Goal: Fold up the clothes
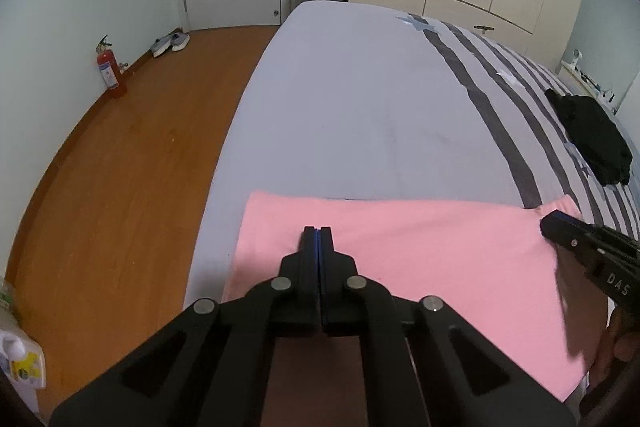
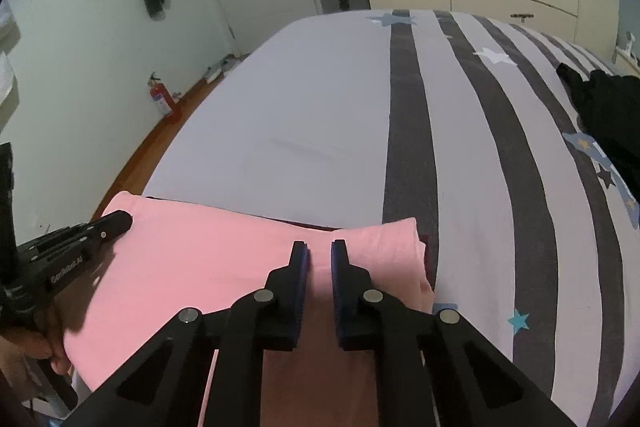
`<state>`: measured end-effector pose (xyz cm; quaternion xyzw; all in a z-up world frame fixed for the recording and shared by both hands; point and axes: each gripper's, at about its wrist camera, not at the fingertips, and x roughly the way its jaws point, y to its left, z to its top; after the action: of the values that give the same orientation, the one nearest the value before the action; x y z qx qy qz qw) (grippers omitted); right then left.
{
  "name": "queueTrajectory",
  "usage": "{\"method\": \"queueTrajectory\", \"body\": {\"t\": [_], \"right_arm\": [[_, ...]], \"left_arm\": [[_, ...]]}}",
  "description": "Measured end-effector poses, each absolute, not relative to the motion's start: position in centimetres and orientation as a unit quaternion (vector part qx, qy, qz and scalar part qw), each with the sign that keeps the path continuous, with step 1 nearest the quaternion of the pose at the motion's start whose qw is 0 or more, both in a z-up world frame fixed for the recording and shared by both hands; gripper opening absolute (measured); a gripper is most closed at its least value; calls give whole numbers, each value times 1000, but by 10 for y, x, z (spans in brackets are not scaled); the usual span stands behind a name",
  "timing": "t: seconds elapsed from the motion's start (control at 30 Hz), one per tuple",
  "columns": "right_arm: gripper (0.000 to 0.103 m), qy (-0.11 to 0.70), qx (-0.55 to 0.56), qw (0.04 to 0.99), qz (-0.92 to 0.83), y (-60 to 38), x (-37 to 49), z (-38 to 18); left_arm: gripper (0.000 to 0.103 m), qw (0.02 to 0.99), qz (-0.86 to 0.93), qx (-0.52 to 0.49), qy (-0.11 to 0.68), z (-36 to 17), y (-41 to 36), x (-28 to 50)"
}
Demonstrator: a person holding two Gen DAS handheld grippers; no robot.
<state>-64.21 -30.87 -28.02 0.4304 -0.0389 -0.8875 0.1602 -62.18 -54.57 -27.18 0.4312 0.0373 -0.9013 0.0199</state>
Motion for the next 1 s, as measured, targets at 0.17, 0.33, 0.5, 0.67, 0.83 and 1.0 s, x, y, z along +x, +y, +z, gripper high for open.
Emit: {"method": "queueTrajectory", "body": {"t": [0.17, 0.33, 0.5, 0.67, 0.83, 1.0], "right_arm": [[1, -38, 425, 150, -892, -302, -645, -284], [1, -36, 422, 135, -896, -297, -650, -287], [1, -47, 419, 123, -899, -286, -654, -281], [8, -49, 382, 118, -915, -269, -629, -256], [8, -25, 355, 182, -917, -287, -574, -236], [8, -30, 359, 236, -902, -319, -541, -236]], "left_arm": [[2, 46, -910, 409, 46, -260, -559, -613], [2, 69, -890, 448, 45, -280, -584, -610], [2, 79, -899, 426, 63, -267, -604, -599], [2, 28, -925, 374, 62, -228, -598, -569], [2, -45, -934, 351, 51, -211, -555, -532], [2, -89, -931, 351, 40, -221, -514, -512]]}}
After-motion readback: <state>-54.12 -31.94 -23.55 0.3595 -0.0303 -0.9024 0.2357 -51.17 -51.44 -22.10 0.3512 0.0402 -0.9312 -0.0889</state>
